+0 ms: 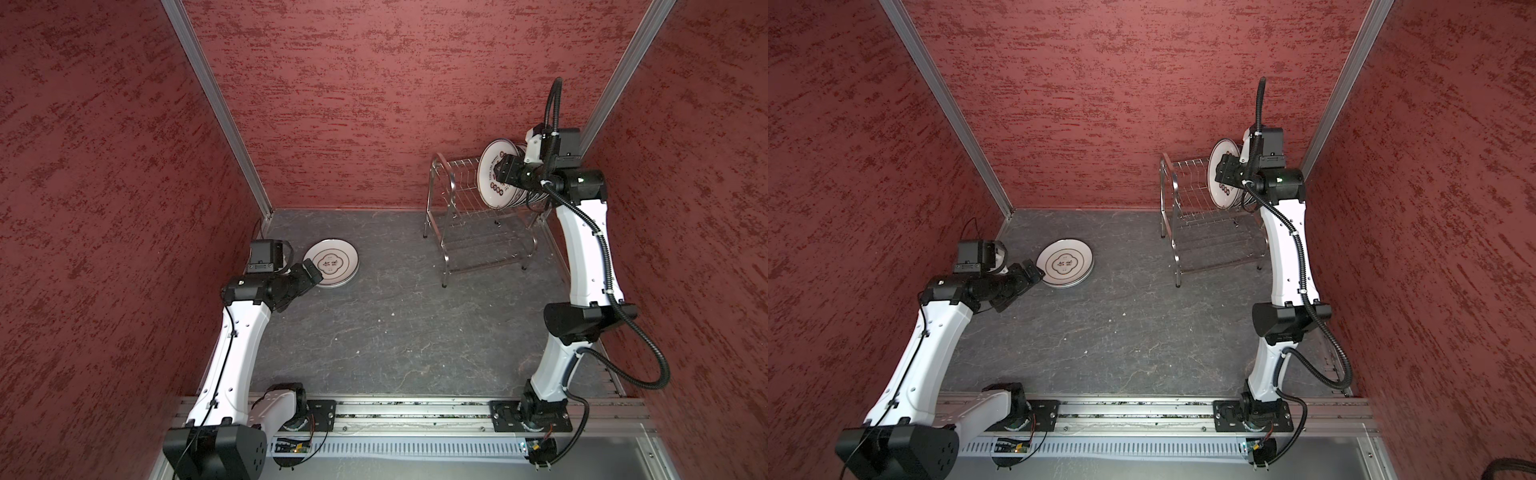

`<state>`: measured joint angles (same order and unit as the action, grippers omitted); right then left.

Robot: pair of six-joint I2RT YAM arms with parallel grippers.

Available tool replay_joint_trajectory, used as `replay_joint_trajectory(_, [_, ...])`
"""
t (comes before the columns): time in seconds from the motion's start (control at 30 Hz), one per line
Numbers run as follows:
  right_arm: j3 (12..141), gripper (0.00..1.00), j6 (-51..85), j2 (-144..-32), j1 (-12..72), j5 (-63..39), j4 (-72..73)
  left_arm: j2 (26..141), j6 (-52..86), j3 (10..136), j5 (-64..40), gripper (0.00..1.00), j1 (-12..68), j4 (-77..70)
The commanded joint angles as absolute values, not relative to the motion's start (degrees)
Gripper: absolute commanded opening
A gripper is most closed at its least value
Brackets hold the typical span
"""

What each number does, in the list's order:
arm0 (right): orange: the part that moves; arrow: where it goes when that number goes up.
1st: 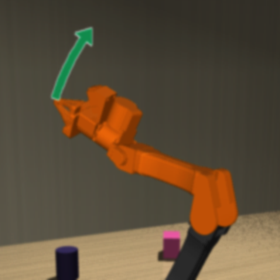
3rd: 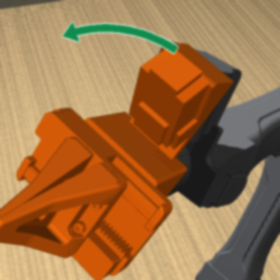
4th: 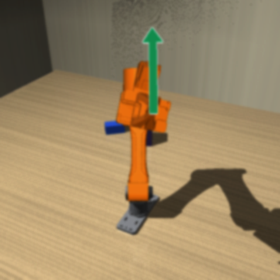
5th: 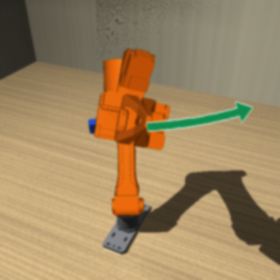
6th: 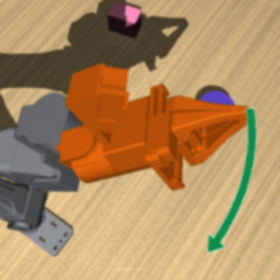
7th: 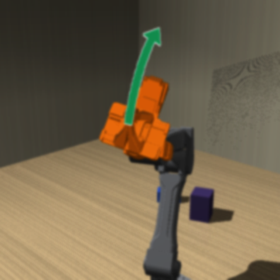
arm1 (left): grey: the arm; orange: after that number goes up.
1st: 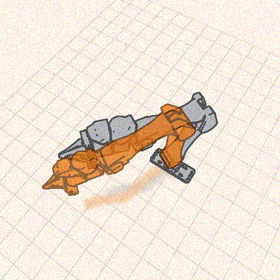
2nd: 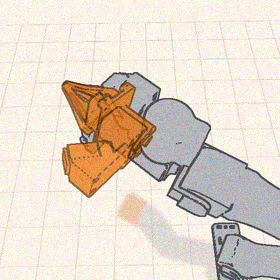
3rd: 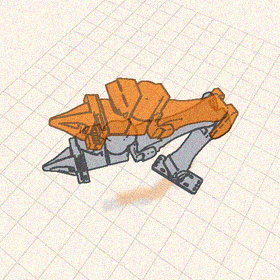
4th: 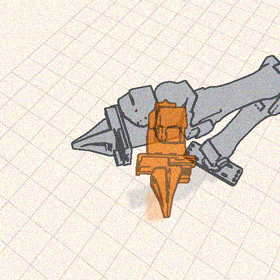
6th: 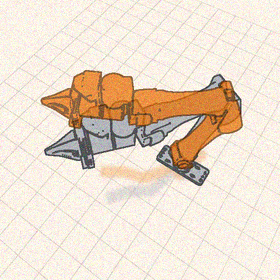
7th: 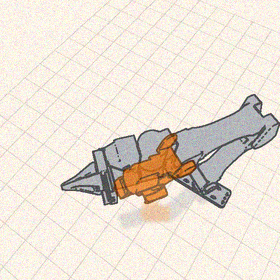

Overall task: Unload the plates from the dish rack
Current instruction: Pick up the plate from the dish rack.

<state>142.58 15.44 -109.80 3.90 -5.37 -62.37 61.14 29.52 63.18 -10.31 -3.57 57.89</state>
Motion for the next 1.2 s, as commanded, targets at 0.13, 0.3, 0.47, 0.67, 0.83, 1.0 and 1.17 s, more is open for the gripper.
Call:
replay_joint_trajectory(0.13, [142.83, 0.5, 12.77, -110.3, 3.62, -2.68, -62.23, 58.75, 30.38, 61.37, -9.19, 0.99, -3.86, 55.6])
replay_joint_trajectory(0.3, [142.03, 0.38, 11.71, -109.93, 3.66, -1.18, -62.24, 57.69, 30.77, 60.33, -10.42, 0.99, -3.81, 53.79])
replay_joint_trajectory(0.47, [141.01, 0.25, 10.28, -109.73, 3.66, 0.11, -62.07, 57.09, 31.03, 58.9, -12.85, 1.0, -3.91, 51.72])
replay_joint_trajectory(0.67, [138.95, 0.18, 8.38, -108.82, 3.91, -1.05, -61.36, 53.97, 30.6, 56.44, -16.26, 0.99, -6.41, 47.92])
replay_joint_trajectory(0.83, [134.26, 0.15, 6.6, -105.94, 4.21, -0.63, -57.93, 53.25, 30.23, 55.92, -17.83, 0.99, -9.2, 47.81])
replay_joint_trajectory(1.0, [129.72, 0.09, 4.62, -102.83, 4.36, -0.13, -52.9, 54.48, 30.27, 55.73, -17.16, 0.99, -9.27, 48.27])
replay_joint_trajectory(1.17, [127.03, 0.06, 2.76, -100.86, 4.74, 0.3, -49.1, 53.56, 30.23, 55.04, -16.71, 0.99, -9.23, 47.45])
